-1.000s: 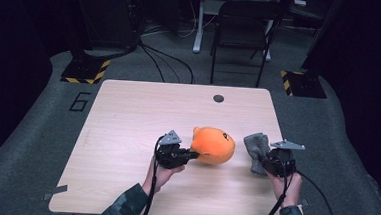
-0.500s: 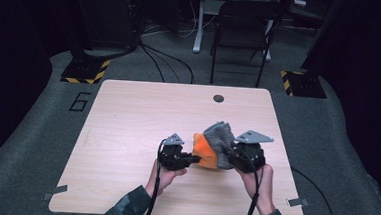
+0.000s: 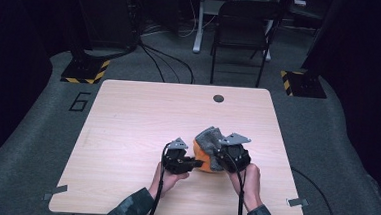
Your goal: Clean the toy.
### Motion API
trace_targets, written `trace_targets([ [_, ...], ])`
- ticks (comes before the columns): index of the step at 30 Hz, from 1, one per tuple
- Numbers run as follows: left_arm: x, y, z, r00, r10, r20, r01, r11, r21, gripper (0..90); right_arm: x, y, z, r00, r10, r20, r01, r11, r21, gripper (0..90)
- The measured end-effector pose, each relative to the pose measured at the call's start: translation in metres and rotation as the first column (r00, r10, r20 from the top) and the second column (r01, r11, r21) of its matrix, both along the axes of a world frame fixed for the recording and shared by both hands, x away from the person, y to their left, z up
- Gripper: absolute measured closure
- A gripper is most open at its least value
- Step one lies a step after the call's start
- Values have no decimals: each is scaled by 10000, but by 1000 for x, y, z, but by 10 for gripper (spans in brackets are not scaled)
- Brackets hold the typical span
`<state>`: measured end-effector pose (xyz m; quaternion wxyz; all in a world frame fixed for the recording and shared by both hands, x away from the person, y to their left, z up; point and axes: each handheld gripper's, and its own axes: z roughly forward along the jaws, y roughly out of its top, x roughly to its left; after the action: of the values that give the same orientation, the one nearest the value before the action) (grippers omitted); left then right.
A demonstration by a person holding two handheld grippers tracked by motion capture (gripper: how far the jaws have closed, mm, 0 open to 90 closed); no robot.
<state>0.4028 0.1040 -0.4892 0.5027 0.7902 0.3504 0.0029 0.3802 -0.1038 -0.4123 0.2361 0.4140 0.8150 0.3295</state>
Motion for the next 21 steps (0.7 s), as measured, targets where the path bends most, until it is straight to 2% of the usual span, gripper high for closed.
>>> trace_targets([
  [2,-1,0,-1,10000,16,-48,-17,10000,-35,818,0,-5,-2,9997,-243,46,244,9994,-235,724],
  [4,0,-1,-1,10000,-51,0,51,10000,-17,817,2,-12,-5,9992,-384,-100,383,9992,-98,723],
  [8,0,-1,-2,9999,-124,39,124,9999,-67,816,8,-30,-14,9951,-942,-285,937,9954,-185,723],
  [11,1,-1,-2,9998,-179,67,179,9998,-74,815,16,-47,-24,9871,-1443,-689,1443,9895,-42,723],
  [14,1,-2,-2,9998,-186,106,187,9998,-95,814,26,-60,-41,9765,-1827,-1140,1821,9832,-156,723],
  [21,2,-1,-2,9996,-245,124,246,9996,-101,813,40,-72,-73,9589,-2126,-1881,2036,9768,-664,721],
])
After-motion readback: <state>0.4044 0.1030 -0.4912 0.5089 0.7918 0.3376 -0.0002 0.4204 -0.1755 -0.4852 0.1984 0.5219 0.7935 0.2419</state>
